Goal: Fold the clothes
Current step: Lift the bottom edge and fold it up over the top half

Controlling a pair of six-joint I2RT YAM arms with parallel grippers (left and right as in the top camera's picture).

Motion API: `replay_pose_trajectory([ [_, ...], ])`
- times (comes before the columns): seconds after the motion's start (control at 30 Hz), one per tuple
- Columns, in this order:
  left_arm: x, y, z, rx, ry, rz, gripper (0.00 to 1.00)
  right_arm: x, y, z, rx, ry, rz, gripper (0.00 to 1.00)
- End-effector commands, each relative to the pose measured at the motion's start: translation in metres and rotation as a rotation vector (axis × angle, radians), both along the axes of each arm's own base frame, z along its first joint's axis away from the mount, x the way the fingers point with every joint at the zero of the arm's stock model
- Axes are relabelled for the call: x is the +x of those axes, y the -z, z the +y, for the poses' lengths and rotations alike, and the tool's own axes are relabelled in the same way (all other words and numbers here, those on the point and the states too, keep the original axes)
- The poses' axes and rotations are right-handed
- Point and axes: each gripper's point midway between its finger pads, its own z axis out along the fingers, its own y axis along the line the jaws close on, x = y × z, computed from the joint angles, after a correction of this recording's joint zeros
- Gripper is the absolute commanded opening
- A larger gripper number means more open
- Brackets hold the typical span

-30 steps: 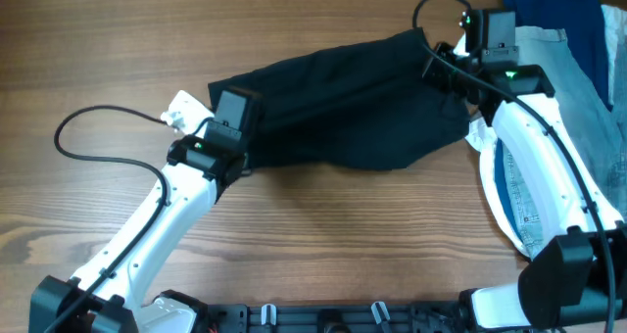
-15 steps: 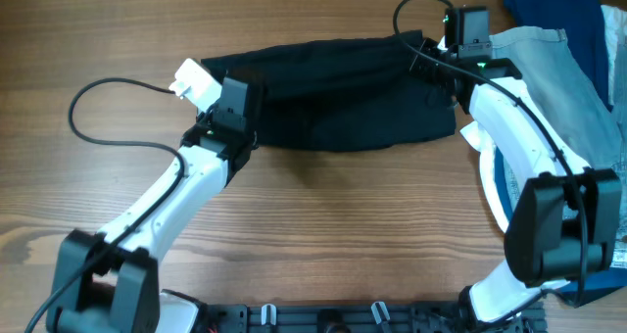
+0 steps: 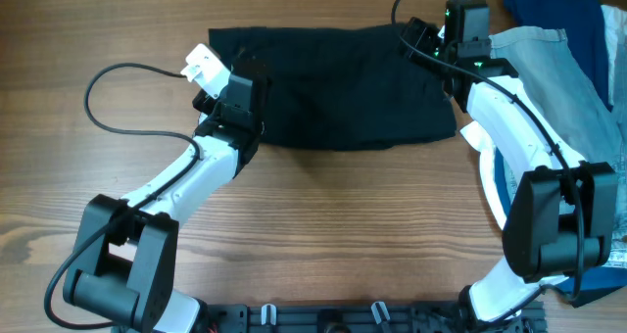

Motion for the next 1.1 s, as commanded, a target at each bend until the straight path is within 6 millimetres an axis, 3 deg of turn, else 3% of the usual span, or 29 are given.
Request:
replay_pose_trajectory([
  [0.0,-0.001,-0.016,-0.008,0.068,0.13,0.024,1.0,-0.001,0.001,0.007,-0.077,-0.121,-0.001,1.0],
  [0.07,-0.005,-0.01,-0.023,0.073,0.243,0.072,1.0,-0.008,-0.002,0.012,-0.11,-0.209,0.004,1.0],
  [0.2,-0.02,0.013,-0.029,0.084,0.318,0.196,1.0,-0.025,0.004,0.01,-0.151,-0.261,0.07,1.0],
  [0.3,-0.028,0.027,-0.026,0.064,0.342,0.265,1.0,-0.038,0.017,0.001,-0.167,-0.271,0.143,1.0],
  [0.47,-0.037,0.047,-0.01,0.001,0.38,0.365,1.0,-0.057,0.032,-0.032,-0.132,-0.249,0.252,1.0],
  [0.67,-0.039,0.054,0.005,0.017,0.417,0.407,1.0,-0.08,0.059,-0.037,0.024,-0.295,0.375,0.98],
  [0.8,-0.04,0.063,0.005,0.018,0.416,0.431,0.99,-0.094,0.088,-0.036,0.053,-0.295,0.483,0.82],
  [0.9,-0.031,0.07,0.002,0.014,0.423,0.412,0.98,-0.098,0.101,-0.032,0.092,-0.286,0.523,0.62],
  [1.07,-0.012,0.069,-0.009,0.009,0.471,0.369,0.97,-0.078,0.087,-0.021,0.13,-0.326,0.413,0.5],
])
